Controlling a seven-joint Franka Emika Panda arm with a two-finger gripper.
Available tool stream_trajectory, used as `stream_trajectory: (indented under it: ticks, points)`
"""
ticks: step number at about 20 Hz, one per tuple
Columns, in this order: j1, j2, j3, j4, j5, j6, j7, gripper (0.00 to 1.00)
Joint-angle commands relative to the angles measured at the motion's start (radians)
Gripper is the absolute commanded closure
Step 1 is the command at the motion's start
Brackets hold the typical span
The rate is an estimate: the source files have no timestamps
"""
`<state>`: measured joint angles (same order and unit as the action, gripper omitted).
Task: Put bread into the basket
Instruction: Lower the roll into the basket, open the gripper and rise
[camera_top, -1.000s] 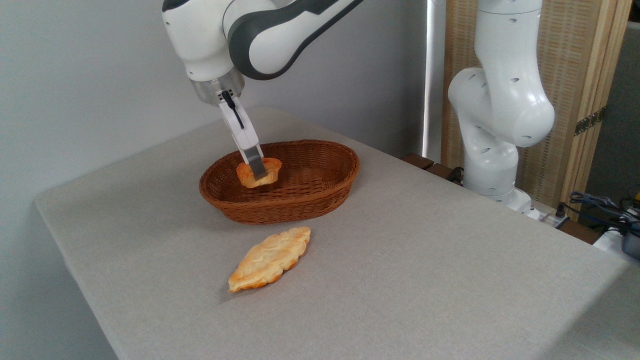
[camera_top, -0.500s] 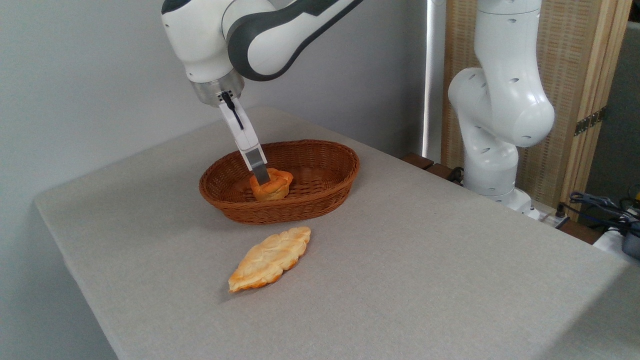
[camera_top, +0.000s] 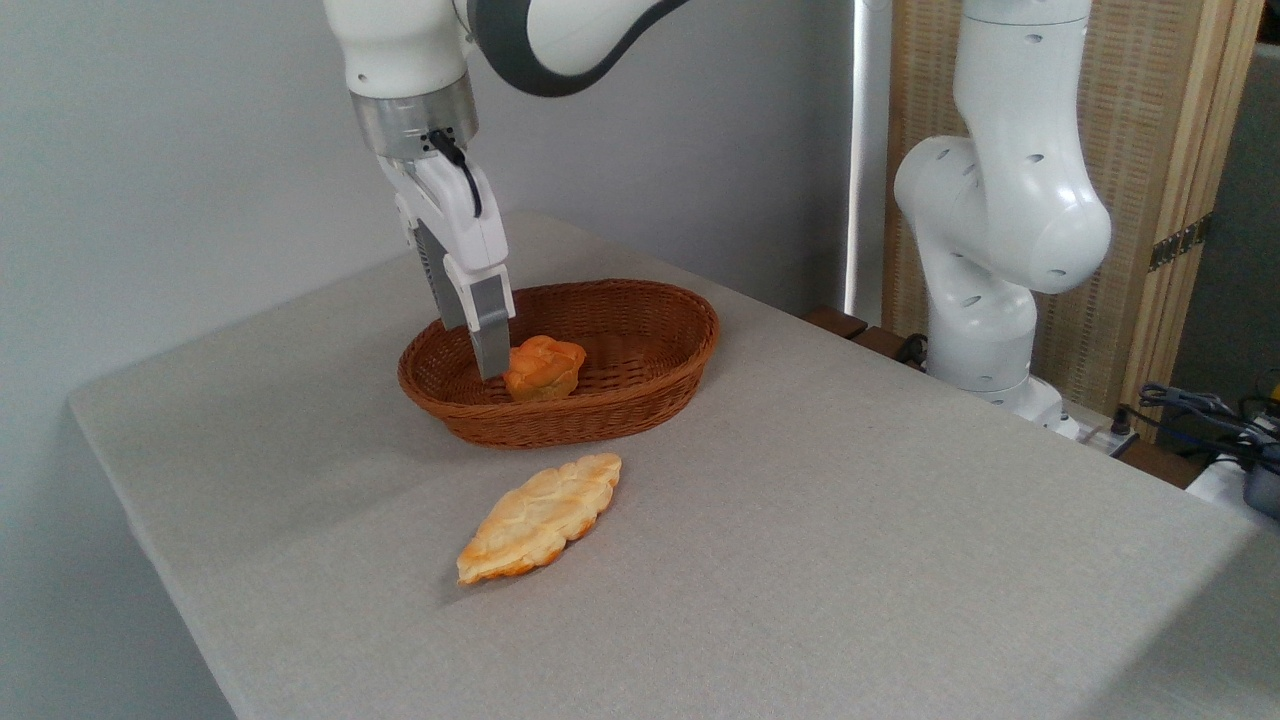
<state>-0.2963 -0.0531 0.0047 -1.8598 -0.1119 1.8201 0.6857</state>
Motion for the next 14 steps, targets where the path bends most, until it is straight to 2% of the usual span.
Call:
stream_trajectory:
  ticks: [1, 5, 9, 14]
  points:
    - [0.003, 0.002, 0.075, 0.057, 0.041, -0.022, 0.002, 0.00]
    - [0.003, -0.007, 0.173, 0.065, 0.034, -0.022, 0.008, 0.00]
    - [0.005, -0.013, 0.227, 0.085, 0.044, -0.068, 0.046, 0.00]
    - [0.005, -0.014, 0.235, 0.099, 0.047, -0.110, 0.055, 0.00]
